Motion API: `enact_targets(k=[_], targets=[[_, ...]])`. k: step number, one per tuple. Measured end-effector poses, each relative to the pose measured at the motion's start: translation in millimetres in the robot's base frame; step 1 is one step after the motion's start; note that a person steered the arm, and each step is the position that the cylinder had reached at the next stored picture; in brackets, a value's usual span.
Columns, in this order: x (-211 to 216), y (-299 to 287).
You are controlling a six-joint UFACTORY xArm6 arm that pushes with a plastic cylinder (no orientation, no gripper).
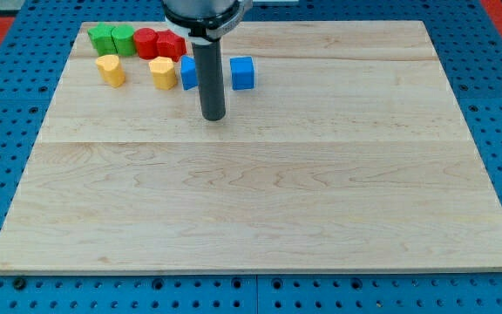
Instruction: Push the yellow haert with green star towards the center left of the board
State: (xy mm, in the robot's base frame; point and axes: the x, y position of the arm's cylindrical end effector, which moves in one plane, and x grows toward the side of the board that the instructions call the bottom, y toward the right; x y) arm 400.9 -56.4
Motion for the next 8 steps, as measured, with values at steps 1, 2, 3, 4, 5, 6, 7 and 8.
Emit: enact_targets(k=[1, 2, 3, 4, 5, 6, 7, 8], targets=[[6.3, -5.0], [16.6, -85.1], [-0.6, -191.2], [-58.1, -247.9], [-69.1, -247.8], [-150.0, -236.0], [-208.8, -227.8], [-209.5, -194.9]])
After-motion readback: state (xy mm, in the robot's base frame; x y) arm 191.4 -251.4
